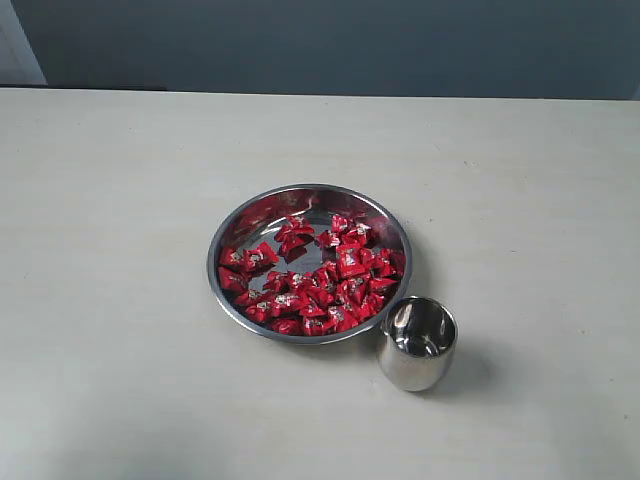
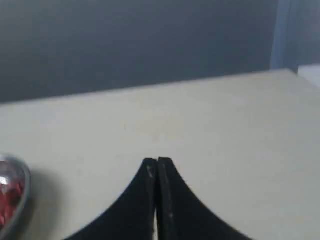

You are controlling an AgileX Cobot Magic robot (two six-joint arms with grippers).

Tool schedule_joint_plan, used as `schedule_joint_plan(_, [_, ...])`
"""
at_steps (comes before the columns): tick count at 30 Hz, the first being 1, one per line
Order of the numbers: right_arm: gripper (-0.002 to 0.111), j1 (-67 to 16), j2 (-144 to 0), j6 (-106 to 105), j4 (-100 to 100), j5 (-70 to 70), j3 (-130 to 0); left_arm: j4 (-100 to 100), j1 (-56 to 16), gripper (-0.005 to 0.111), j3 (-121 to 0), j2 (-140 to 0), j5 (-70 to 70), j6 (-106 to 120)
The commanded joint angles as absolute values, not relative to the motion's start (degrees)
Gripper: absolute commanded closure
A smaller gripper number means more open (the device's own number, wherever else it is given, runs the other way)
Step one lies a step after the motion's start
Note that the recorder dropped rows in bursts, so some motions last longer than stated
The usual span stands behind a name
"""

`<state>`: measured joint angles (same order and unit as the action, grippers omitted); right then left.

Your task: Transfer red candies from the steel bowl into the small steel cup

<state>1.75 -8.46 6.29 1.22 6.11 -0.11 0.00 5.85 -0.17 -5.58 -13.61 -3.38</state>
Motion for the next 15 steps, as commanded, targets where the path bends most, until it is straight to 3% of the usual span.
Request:
schedule_joint_plan(1, [0.108, 1.5, -8.2, 6.3, 4.9, -12.1, 0.0, 0.0, 5.6, 0.106, 0.0, -5.3, -13.4, -3.5])
schedule_joint_plan(5, [0.108, 1.5, -8.2, 11.8, 6.3, -24.6, 0.0, 0.0, 5.6, 0.106, 0.0, -5.3, -13.4, -3.5])
schedule_joint_plan(9, [0.108, 1.5, -8.2, 39.8, 6.3, -15.9, 0.0, 0.0, 5.6, 0.106, 0.0, -5.3, -13.4, -3.5])
schedule_joint_plan(12, [0.108, 1.5, -8.2, 42.4, 5.9, -8.9, 0.0, 0.0, 5.6, 0.106, 0.0, -5.3, -13.4, -3.5])
schedule_joint_plan(15, [0.108, 1.5, -8.2, 42.4, 5.9, -11.2, 0.0, 0.0, 5.6, 0.106, 0.0, -5.3, -13.4, -3.5])
